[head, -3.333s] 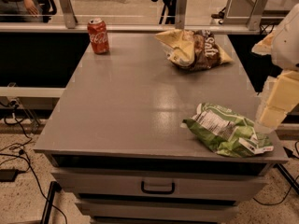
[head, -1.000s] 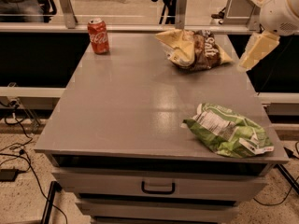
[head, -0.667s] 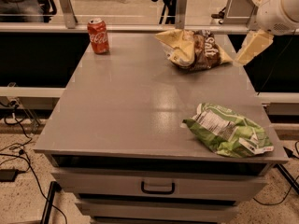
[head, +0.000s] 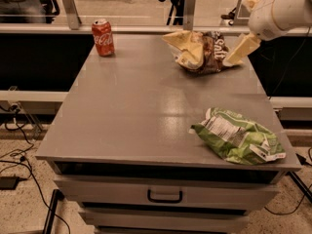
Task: Move brown chip bag near green jalapeno chip bag
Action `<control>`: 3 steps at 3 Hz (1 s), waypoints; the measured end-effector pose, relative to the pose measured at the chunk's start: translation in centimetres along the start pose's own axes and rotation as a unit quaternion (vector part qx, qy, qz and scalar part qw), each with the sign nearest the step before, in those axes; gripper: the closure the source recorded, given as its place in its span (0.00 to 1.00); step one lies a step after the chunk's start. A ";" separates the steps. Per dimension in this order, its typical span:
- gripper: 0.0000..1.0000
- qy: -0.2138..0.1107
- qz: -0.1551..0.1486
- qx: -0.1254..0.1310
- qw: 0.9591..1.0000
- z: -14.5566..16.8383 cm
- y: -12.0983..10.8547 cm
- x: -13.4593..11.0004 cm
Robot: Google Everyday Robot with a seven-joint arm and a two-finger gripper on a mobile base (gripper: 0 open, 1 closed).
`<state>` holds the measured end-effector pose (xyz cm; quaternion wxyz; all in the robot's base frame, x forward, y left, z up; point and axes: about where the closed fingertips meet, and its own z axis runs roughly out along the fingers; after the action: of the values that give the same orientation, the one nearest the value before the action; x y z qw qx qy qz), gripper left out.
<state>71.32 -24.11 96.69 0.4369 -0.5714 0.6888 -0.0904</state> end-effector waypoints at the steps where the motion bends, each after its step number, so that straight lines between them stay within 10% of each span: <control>1: 0.00 -0.047 0.017 -0.017 0.999 2.6 -0.1 -1.3; 3: 0.00 -0.072 -0.001 -0.092 0.993 8.4 3.9 -4.2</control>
Offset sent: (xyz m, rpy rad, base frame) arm 0.0395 0.0808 -0.0561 0.1520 0.1198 0.1869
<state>74.33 -15.96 91.27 0.4311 -0.6151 0.6600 0.0144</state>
